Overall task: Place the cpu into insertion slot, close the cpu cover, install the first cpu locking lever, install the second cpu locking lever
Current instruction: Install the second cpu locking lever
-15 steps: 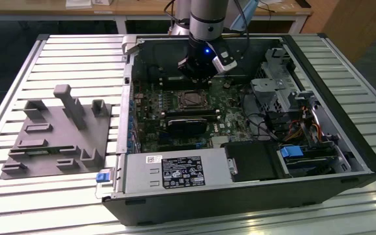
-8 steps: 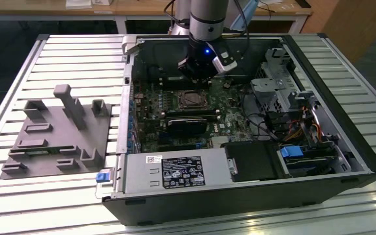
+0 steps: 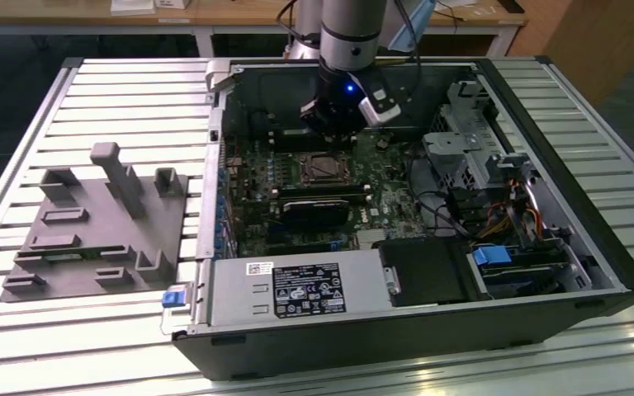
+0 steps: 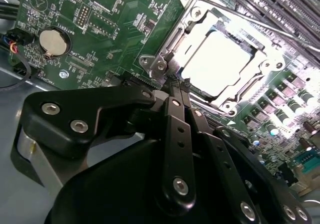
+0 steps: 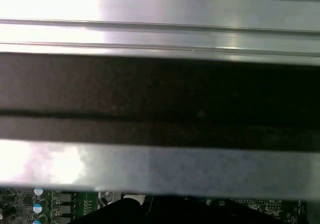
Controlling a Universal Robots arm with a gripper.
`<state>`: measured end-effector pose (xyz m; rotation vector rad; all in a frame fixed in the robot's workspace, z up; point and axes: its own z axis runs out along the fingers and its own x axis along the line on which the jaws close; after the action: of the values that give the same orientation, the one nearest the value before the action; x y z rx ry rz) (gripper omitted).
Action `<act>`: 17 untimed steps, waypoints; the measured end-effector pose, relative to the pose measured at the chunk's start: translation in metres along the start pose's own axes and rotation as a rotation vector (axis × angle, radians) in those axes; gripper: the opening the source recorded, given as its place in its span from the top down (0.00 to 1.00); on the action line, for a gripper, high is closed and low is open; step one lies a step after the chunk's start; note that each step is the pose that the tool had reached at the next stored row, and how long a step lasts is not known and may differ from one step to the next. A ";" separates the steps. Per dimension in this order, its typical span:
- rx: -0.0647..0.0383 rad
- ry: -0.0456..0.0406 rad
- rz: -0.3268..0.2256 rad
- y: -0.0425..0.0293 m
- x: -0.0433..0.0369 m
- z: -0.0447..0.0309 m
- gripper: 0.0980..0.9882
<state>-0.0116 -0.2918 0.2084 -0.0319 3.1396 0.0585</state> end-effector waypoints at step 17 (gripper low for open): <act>0.000 0.0011 0.000 -0.0076 0.0001 -0.0281 0.98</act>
<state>-0.0116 -0.3005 0.2361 -0.0317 3.1408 0.0585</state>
